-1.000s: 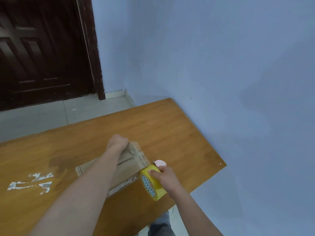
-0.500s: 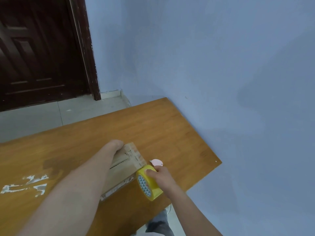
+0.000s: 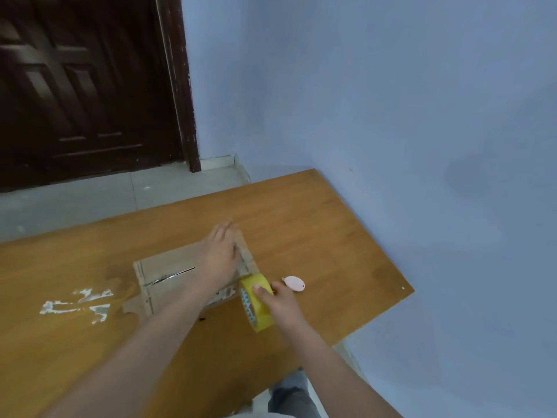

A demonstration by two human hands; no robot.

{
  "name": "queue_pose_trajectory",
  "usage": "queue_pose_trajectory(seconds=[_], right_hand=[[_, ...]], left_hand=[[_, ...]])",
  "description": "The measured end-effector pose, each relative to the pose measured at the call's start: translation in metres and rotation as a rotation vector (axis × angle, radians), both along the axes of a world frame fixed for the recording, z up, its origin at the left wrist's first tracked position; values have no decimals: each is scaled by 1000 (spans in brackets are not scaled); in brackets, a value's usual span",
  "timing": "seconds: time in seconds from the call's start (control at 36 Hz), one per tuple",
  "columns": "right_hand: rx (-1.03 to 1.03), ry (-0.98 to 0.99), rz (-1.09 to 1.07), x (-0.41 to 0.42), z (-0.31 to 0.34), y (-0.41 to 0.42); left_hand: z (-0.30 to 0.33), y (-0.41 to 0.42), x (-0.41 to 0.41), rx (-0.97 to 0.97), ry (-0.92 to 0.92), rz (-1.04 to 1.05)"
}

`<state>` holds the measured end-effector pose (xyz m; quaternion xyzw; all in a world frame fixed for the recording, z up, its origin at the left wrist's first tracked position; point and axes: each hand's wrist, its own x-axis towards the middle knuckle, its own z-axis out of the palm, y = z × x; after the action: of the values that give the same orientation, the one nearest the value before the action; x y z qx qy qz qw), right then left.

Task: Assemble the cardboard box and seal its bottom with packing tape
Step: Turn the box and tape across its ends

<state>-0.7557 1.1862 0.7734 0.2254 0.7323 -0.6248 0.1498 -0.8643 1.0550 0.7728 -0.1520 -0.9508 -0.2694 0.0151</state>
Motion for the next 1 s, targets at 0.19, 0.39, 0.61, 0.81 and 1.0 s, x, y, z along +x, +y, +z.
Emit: queue_pose_trajectory(seconds=[0.19, 0.39, 0.61, 0.81, 1.0], right_hand=[[10, 12, 7, -12, -7, -2], [-6, -14, -11, -10, -11, -3], [203, -34, 36, -20, -19, -3], [423, -202, 95, -24, -34, -12], [555, -280, 271, -40, -38, -12]], left_hand=[[-23, -19, 29, -394, -64, -188], [-29, -18, 29, -404, -62, -176], [-30, -20, 27, -413, -64, -190], [-29, -19, 26, -427, -55, -206], [-31, -22, 26, -425, -54, -207]])
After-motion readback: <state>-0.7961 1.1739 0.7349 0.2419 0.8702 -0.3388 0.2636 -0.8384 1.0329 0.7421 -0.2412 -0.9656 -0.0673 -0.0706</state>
